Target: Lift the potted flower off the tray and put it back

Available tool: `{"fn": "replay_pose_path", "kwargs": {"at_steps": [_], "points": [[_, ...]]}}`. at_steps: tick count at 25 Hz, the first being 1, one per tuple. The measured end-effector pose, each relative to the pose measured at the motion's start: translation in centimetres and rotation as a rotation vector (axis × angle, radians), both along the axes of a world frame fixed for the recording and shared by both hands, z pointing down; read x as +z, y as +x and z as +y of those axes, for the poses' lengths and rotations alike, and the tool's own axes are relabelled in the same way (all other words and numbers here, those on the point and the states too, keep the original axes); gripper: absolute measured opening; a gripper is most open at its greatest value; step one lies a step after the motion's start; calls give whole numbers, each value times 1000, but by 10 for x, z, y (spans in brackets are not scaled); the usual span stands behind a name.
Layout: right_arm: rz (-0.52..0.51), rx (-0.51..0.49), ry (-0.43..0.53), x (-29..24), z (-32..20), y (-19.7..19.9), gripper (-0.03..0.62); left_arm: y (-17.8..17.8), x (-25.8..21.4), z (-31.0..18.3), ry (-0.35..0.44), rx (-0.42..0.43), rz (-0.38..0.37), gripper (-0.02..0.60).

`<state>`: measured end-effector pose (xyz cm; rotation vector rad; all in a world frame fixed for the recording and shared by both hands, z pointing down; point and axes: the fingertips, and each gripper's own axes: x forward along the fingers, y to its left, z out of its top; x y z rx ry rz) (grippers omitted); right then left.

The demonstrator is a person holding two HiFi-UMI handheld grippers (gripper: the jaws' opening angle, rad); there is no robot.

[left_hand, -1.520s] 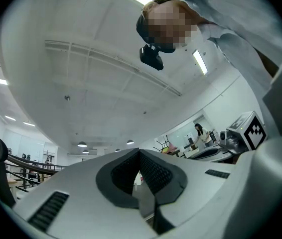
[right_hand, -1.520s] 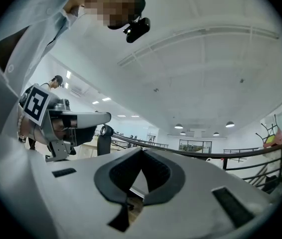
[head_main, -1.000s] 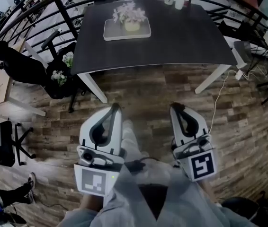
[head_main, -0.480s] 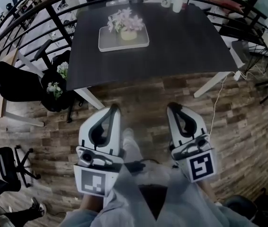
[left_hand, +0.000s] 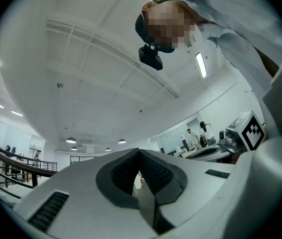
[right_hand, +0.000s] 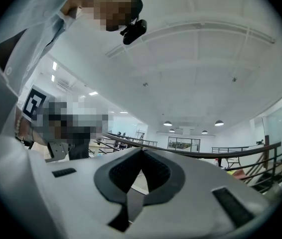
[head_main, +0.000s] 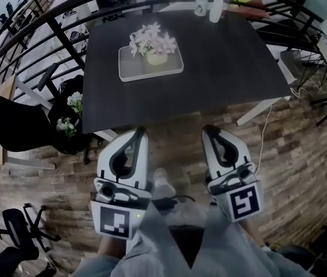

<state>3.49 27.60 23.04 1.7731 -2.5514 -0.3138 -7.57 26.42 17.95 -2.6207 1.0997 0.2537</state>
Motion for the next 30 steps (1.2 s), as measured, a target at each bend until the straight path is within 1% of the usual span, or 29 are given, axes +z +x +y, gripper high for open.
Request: {"fn": "replay_pose_path", "kwargs": {"at_steps": [11, 18, 30], "points": [[4, 0, 4, -4, -65, -12, 2, -12, 0, -63, -2, 1, -2, 0], [9, 20, 5, -7, -101, -18, 2, -17, -3, -100, 3, 26, 1, -1], [38, 53, 10, -1, -135, -32, 2, -30, 5, -140, 12, 61, 13, -1]]}}
